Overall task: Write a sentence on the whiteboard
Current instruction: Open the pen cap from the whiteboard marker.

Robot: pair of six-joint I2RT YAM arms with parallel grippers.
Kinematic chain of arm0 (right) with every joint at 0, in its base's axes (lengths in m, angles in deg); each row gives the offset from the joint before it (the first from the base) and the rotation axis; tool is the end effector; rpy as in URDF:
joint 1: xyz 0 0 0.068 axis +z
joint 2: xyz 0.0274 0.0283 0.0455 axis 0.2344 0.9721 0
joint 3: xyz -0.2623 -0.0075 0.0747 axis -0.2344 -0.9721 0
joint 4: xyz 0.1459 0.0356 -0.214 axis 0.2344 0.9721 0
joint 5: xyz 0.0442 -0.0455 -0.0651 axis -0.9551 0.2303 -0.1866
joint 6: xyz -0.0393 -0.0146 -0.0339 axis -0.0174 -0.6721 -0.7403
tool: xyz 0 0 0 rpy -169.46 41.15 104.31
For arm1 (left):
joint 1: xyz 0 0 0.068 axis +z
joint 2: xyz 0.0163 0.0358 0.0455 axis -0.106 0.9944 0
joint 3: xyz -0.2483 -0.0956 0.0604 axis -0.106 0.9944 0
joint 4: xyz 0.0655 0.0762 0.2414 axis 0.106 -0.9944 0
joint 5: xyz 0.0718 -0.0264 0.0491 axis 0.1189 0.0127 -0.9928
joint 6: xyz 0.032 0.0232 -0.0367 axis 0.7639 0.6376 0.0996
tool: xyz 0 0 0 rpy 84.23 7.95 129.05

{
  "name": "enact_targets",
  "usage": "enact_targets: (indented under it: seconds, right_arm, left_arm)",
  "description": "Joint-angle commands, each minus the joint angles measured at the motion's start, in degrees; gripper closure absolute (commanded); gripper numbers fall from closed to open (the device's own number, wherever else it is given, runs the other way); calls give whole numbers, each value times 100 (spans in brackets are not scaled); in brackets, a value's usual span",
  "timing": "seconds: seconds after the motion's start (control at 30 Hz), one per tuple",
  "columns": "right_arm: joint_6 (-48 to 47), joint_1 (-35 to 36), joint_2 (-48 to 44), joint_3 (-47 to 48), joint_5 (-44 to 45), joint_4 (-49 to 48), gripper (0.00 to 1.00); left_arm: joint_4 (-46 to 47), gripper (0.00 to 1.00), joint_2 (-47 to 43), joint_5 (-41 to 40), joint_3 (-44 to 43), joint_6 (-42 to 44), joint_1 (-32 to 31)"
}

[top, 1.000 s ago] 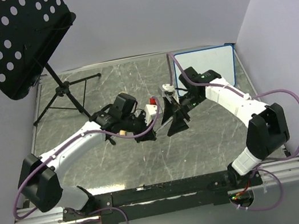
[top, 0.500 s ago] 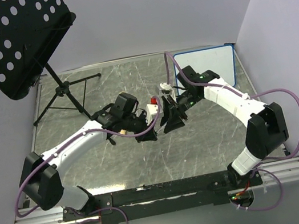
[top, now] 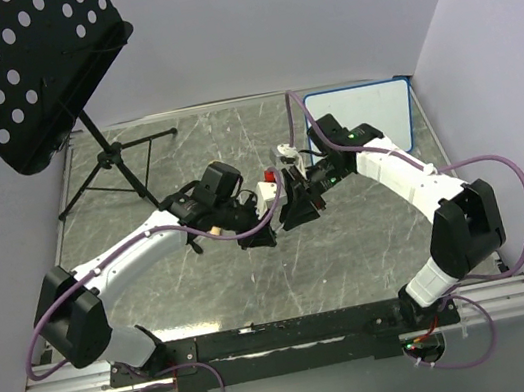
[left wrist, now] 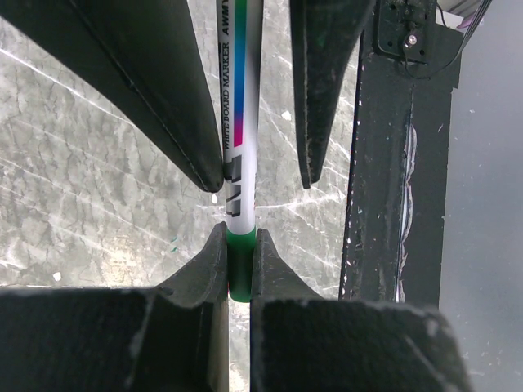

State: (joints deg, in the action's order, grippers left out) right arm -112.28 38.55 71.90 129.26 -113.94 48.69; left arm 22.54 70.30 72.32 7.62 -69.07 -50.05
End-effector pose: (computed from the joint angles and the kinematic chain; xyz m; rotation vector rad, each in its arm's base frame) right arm 0.2509 0.1546 0.2947 -1.5258 1.5363 1.4663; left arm 0.2070 -0.2305 0.2786 1.4887 1.9093 -1.0340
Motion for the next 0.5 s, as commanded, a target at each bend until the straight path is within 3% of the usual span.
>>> enact_targets:
  seconds: [0.0, 0.47]
  right_arm:
    - [-58, 76, -9, 29, -81, -77, 60]
    - [-50, 76, 26, 29, -2, -50, 65]
  left_arm:
    - [192, 99, -64, 160, -200, -23, 28]
    - [165, 99, -152, 186, -200, -5, 116]
